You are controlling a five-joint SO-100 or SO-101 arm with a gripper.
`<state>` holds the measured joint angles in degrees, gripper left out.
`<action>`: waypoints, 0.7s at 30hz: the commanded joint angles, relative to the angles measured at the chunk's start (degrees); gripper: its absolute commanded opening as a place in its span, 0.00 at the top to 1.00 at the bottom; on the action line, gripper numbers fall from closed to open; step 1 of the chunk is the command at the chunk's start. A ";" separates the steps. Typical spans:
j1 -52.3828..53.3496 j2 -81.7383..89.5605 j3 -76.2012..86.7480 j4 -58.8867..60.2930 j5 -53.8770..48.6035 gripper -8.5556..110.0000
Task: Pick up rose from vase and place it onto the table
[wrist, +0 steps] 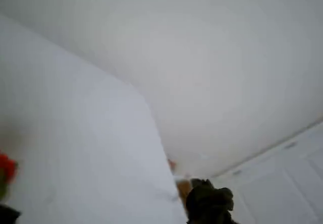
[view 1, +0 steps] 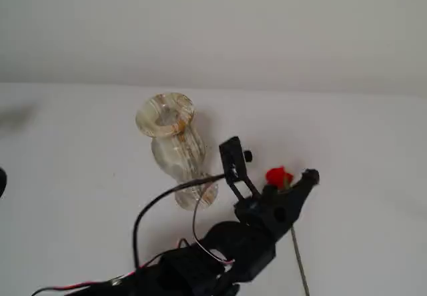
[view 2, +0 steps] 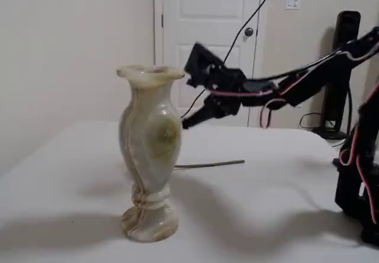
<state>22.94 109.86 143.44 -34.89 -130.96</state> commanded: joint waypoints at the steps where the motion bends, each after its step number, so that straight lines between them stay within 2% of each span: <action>1: -5.01 16.79 -5.63 11.34 9.58 0.67; 8: -13.36 39.37 -10.99 33.22 32.61 0.87; 10: -14.50 43.15 -11.51 34.98 39.81 0.91; 15: -15.03 53.00 -11.51 41.48 63.90 0.93; 21: -16.70 71.63 -11.25 65.04 98.17 0.93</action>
<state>7.56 170.16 136.23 16.88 -56.34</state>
